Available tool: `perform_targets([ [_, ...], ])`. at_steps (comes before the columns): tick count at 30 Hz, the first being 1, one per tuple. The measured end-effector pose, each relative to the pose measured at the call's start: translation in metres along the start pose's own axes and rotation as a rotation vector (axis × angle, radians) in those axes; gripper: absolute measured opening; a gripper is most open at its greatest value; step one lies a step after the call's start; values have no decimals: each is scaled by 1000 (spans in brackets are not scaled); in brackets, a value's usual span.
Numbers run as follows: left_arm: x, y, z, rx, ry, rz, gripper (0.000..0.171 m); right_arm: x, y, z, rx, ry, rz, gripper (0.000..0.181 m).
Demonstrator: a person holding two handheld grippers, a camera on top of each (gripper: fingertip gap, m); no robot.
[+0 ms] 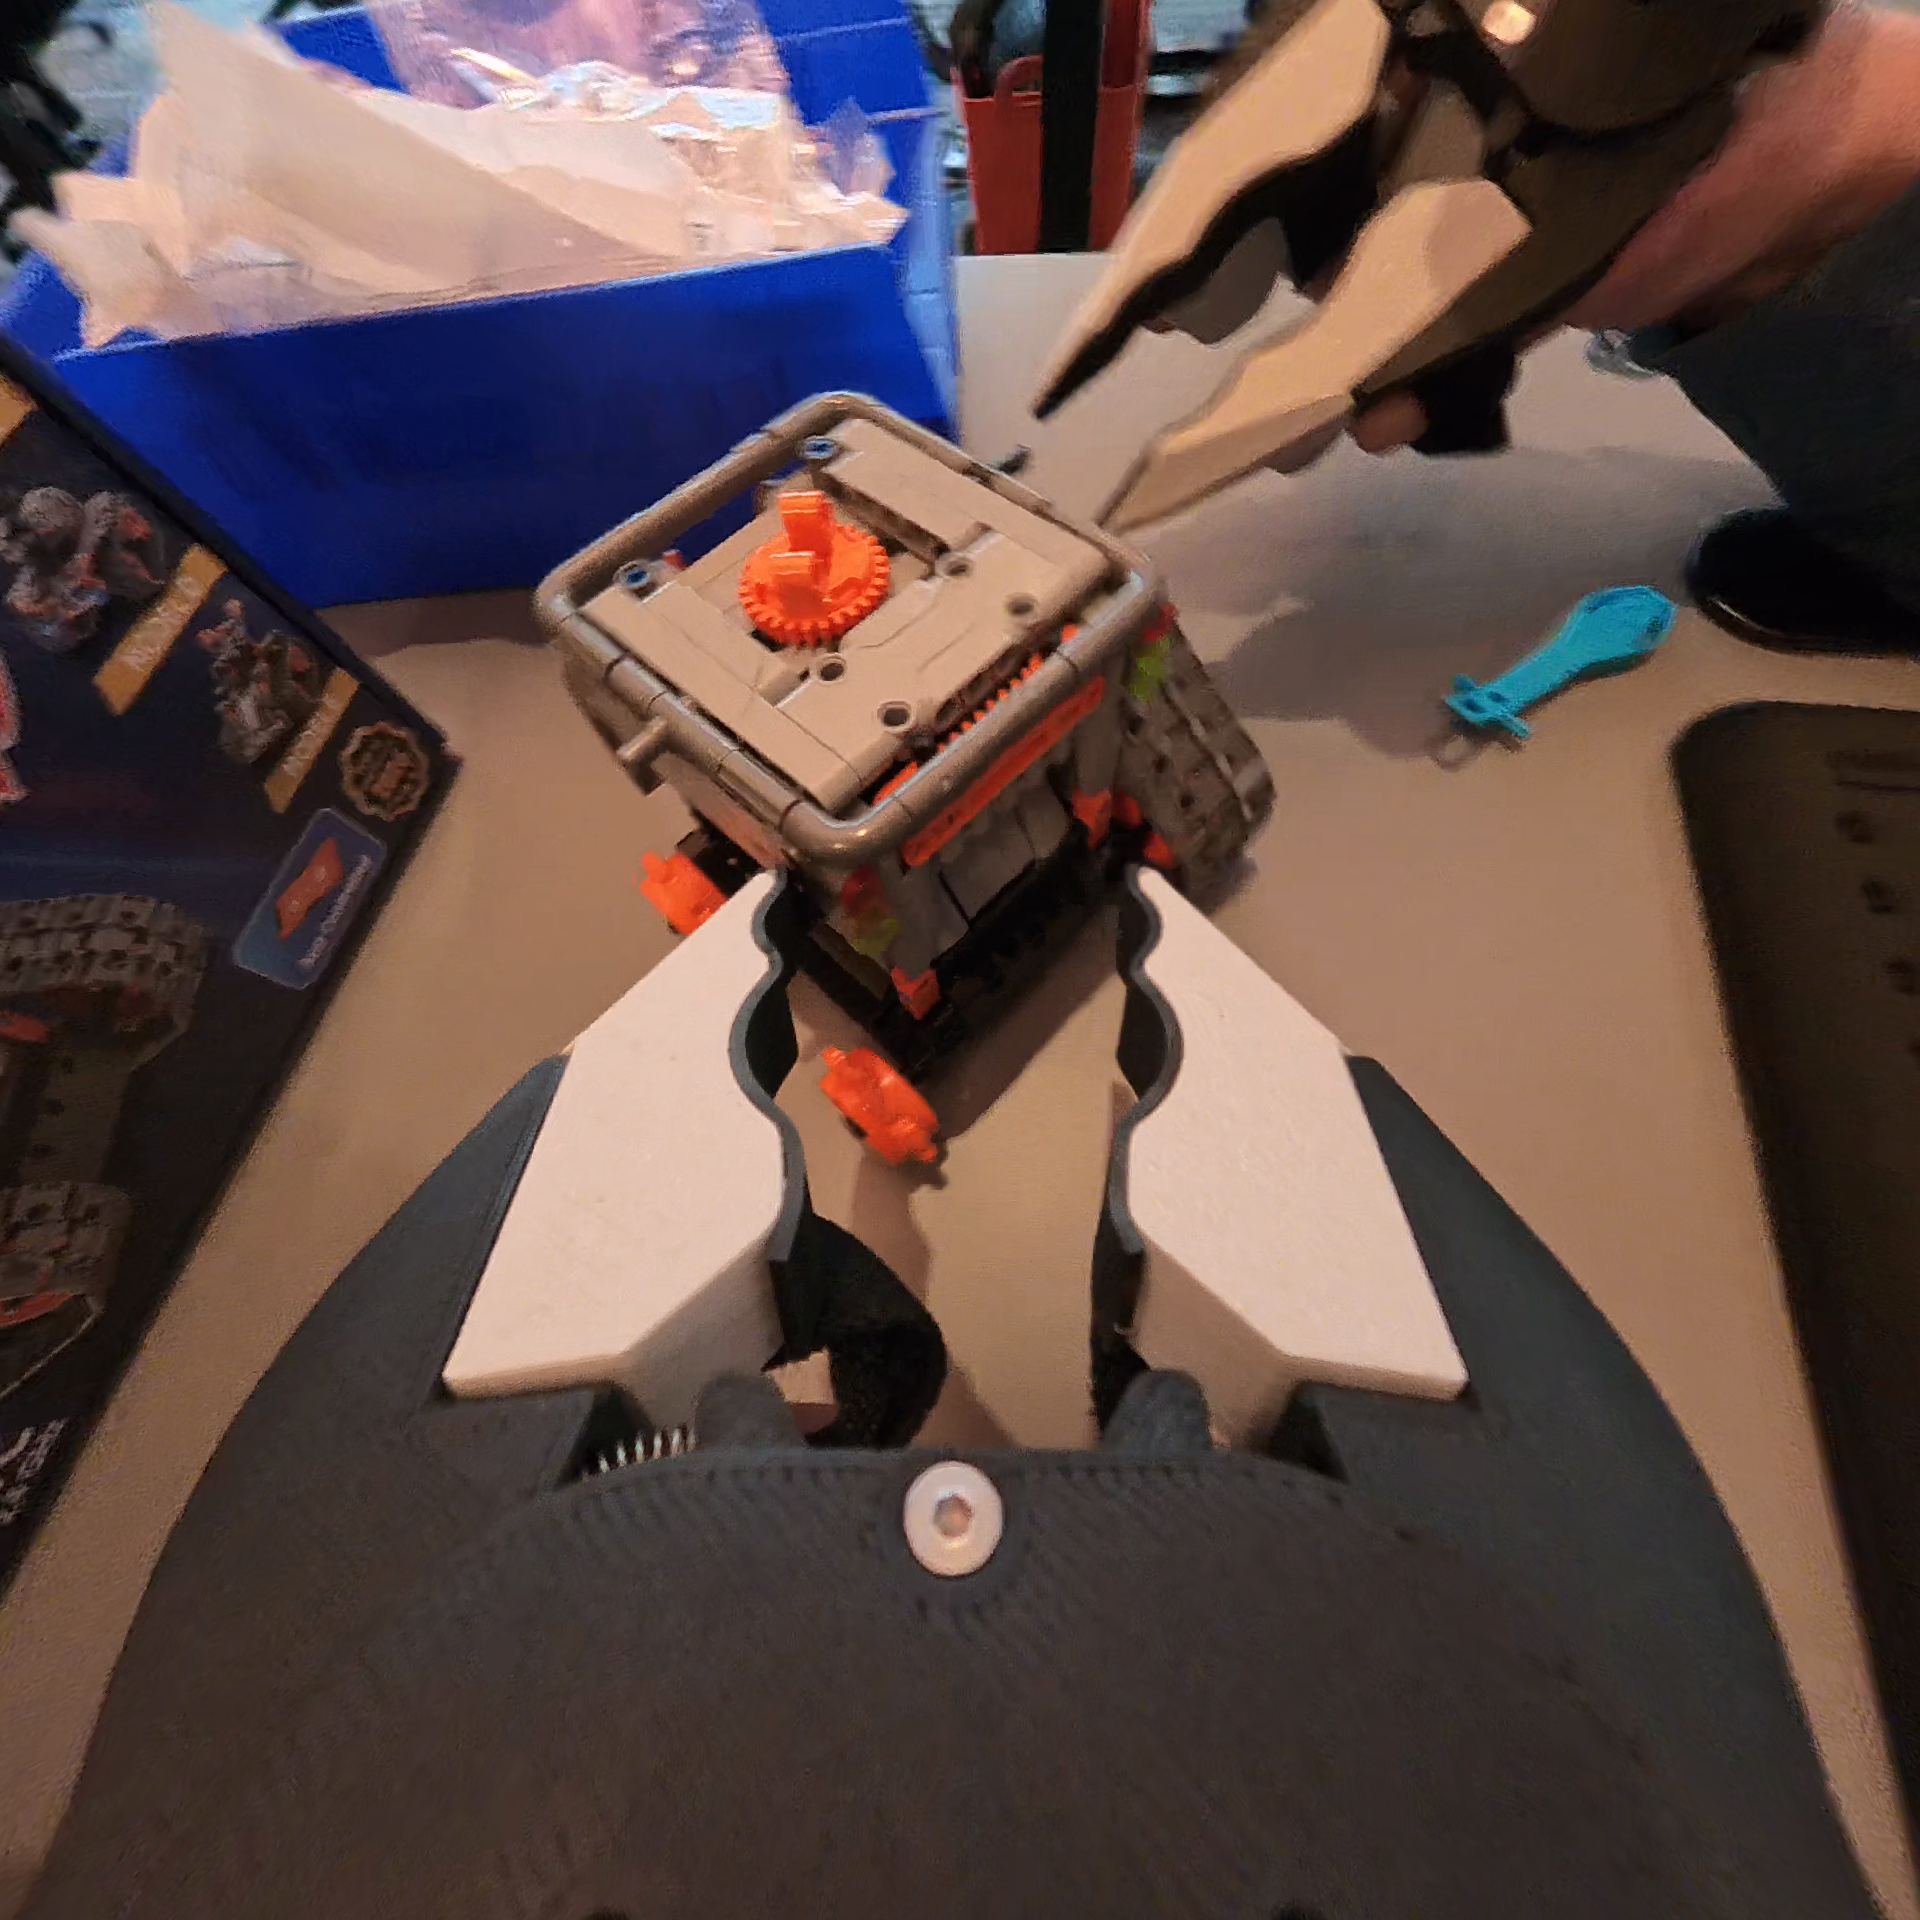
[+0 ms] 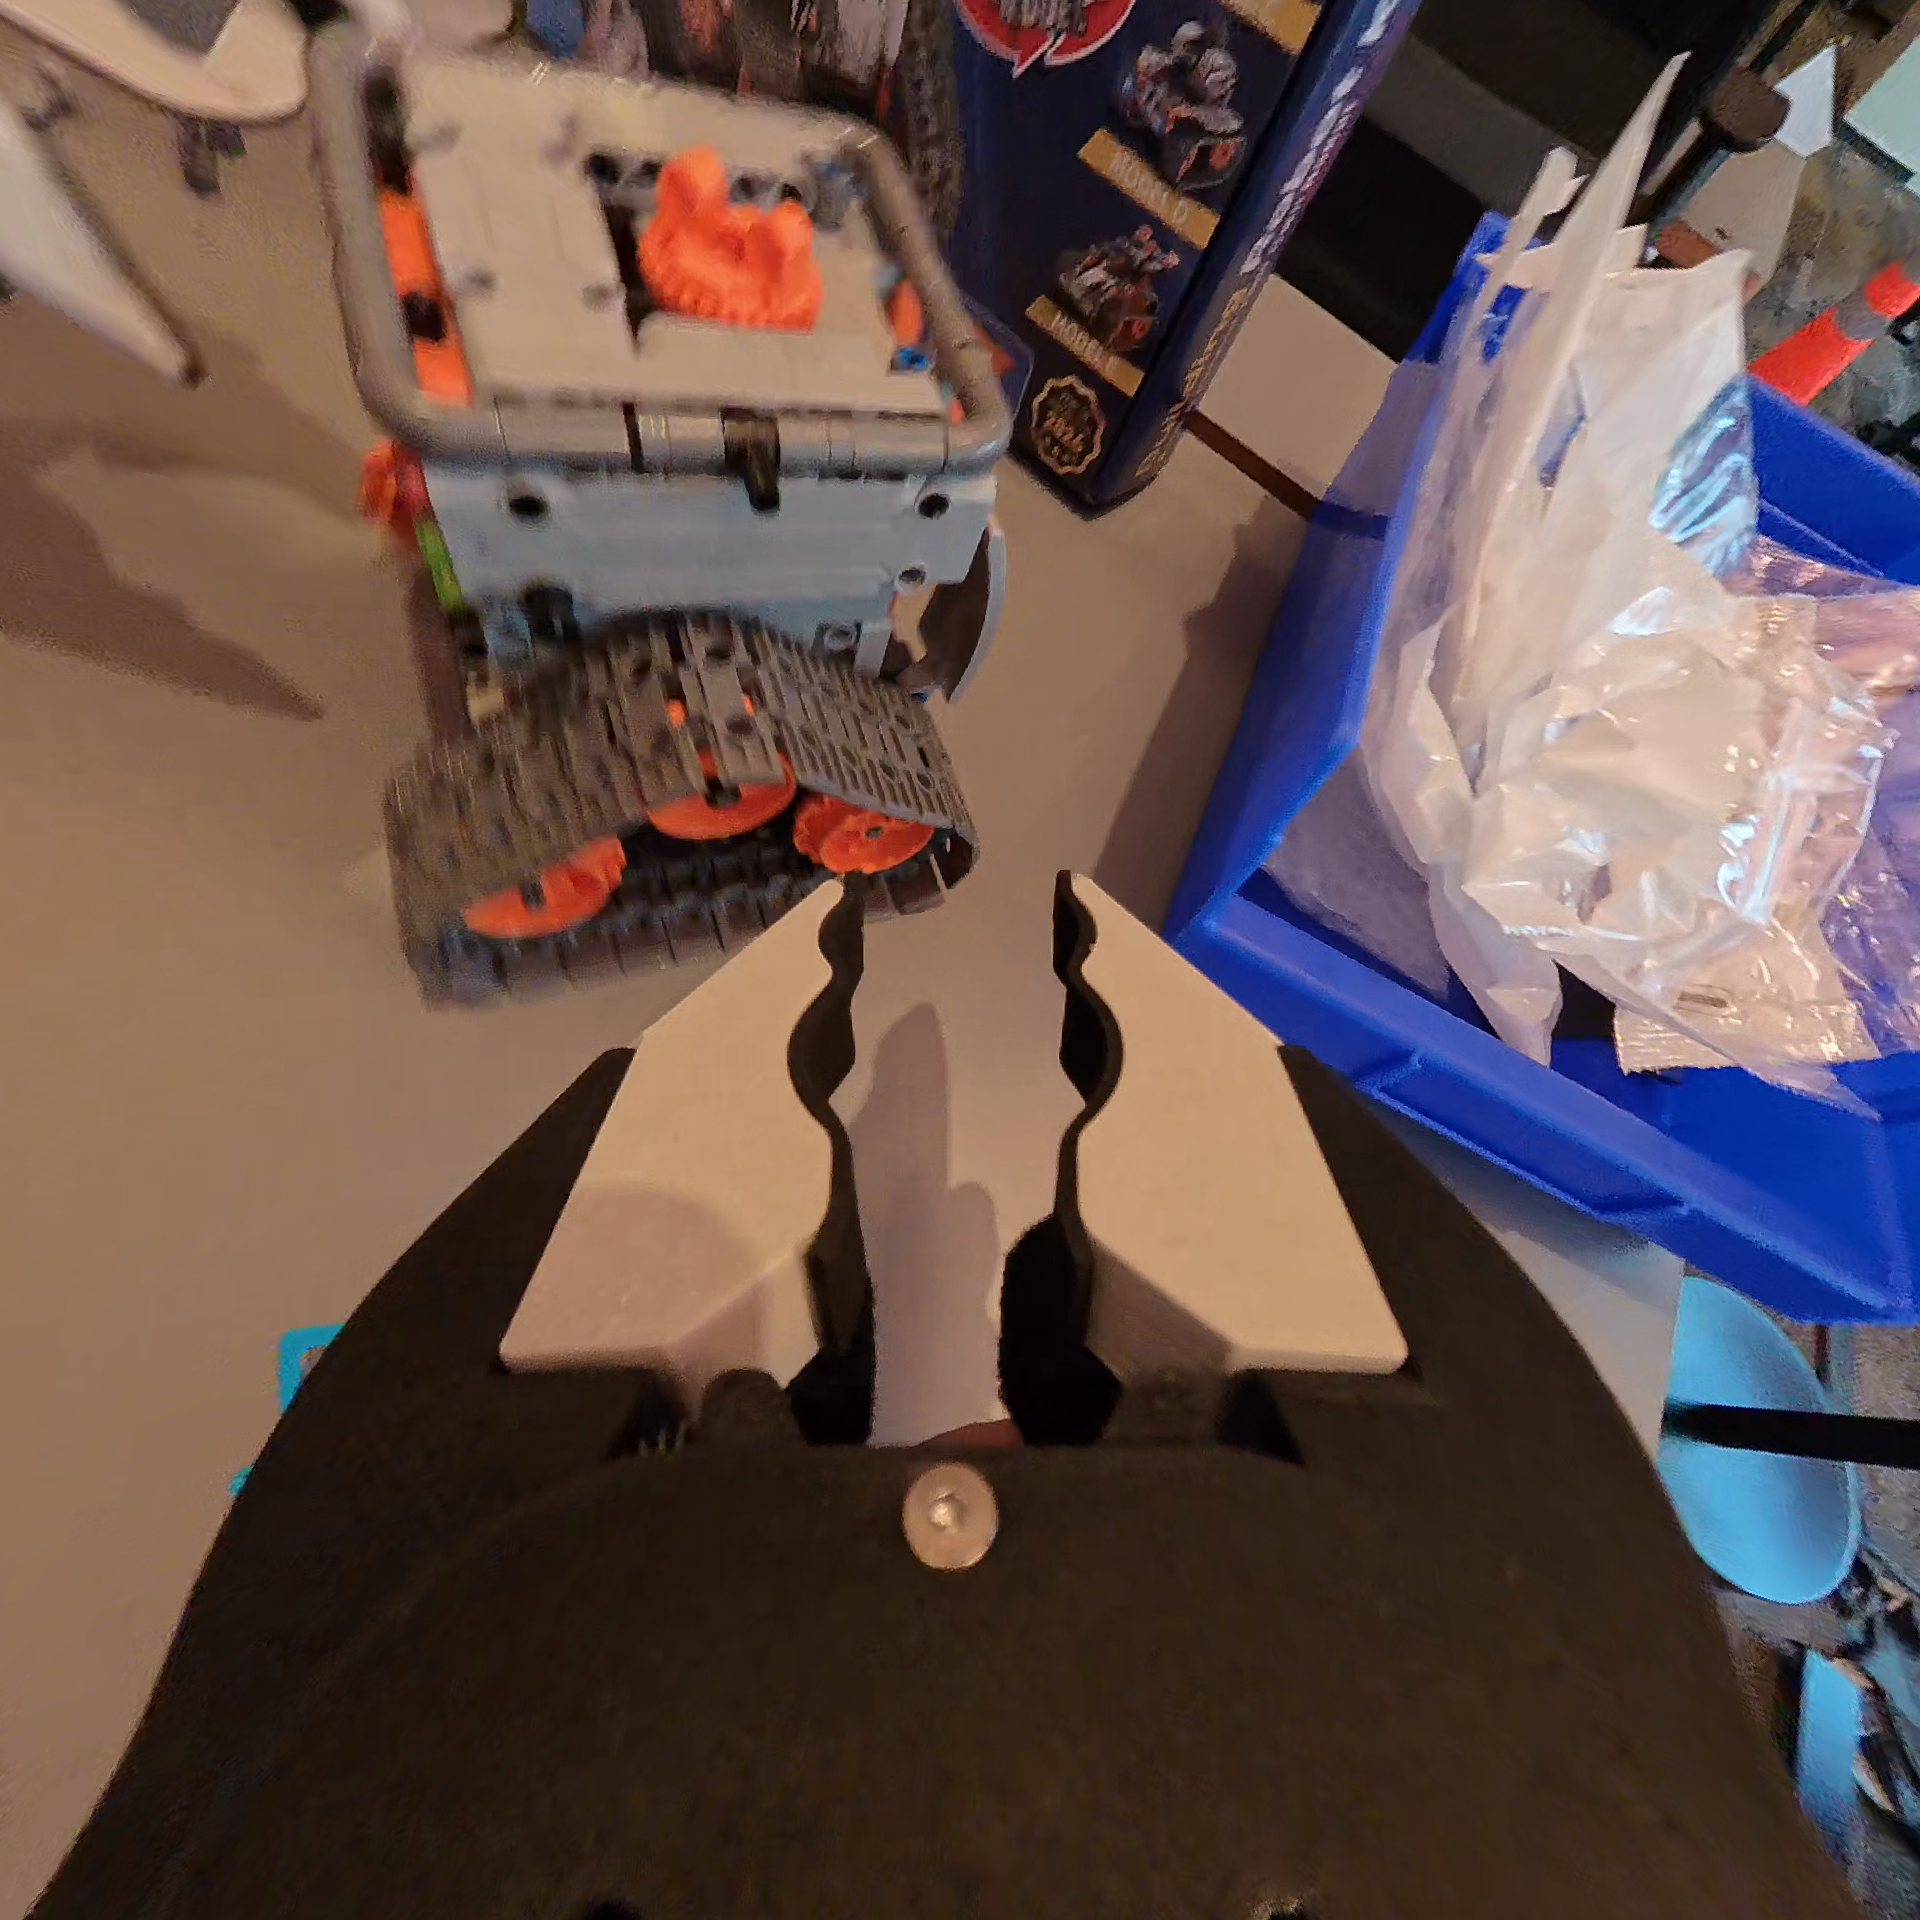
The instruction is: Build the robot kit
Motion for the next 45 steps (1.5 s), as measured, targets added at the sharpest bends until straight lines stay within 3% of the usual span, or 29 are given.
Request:
perform_targets([
  [3,-9,-7,23,85,-71,-34,53,-15,-3,-1,46,2,5,35],
  [5,-12,-17,11,99,-64,-50,54,-26,-8,-12,80,51,5,34],
  [10,-1,-6,-31,-127,-128,94,74,-43,-15,-56,66,108,-38,40],
  [14,26,-14,-27,-101,-212,62,82,-27,-28,-86,31,139,-170,40],
  [18,38,-11,-13,-162,-329,116,72,-6,-41,-75,10,82,-271,28],
  [21,35,-19,-12,-136,-280,105,75,0,-42,-60,17,74,-267,26],
  [28,-10,-43,7,-98,-202,20,66,33,-36,-32,-70,90,-341,23],
  [30,-25,-52,20,-82,-208,1,66,45,-25,-26,-122,75,-369,13],
  [31,-32,-56,29,-68,-224,1,62,55,-18,-25,-143,69,-369,0],
  [33,-39,-63,39,-41,-201,-8,65,74,-10,-26,-181,67,-379,9],
  [36,-46,-81,25,-38,-79,-55,71,74,-3,-22,-192,44,-388,13],
  [40,-52,-88,16,-71,-17,-31,77,45,8,-48,-132,156,-280,24],
  [45,-37,-80,41,-5,-44,-6,77,29,13,-99,-99,308,-179,38],
])
Point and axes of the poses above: each gripper's, where its closed fingertips meet, x out along the fingers, y out of its top, z = x × y across the jaws, the point moved 1 cm from there along -x, back along the fingers, and after that the axes turned 7 degrees about y, right-handed, at the moved point
